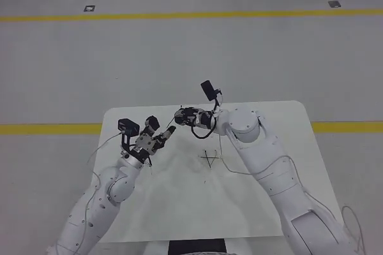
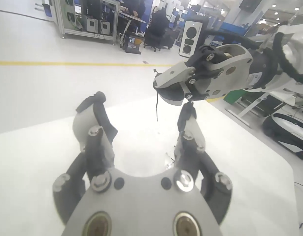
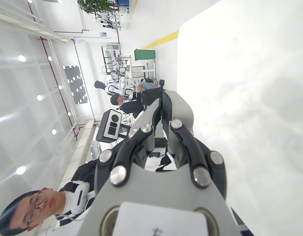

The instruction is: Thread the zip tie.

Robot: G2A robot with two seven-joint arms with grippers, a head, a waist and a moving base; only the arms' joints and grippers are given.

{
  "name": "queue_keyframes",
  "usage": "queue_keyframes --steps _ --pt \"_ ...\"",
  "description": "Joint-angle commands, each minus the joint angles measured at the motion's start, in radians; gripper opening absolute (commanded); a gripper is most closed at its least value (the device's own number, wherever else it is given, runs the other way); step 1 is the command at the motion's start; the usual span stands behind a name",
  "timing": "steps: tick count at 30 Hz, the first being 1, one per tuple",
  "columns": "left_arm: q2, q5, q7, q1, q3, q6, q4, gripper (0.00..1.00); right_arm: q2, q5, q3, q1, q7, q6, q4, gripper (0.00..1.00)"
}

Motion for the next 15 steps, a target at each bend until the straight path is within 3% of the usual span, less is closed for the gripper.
queue_keyframes --steps 1,15 --pt "0.000 0.009 -0.002 0.000 0.002 0.009 0.001 0.38 0.002 0.002 0.001 -0.002 0.005 -0.004 -0.007 0.00" --pt "-0.009 -0.002 0.010 0.001 0.033 0.020 -0.009 0.27 0.011 0.012 -0.024 -0.009 0.030 -0.008 -0.025 0.00"
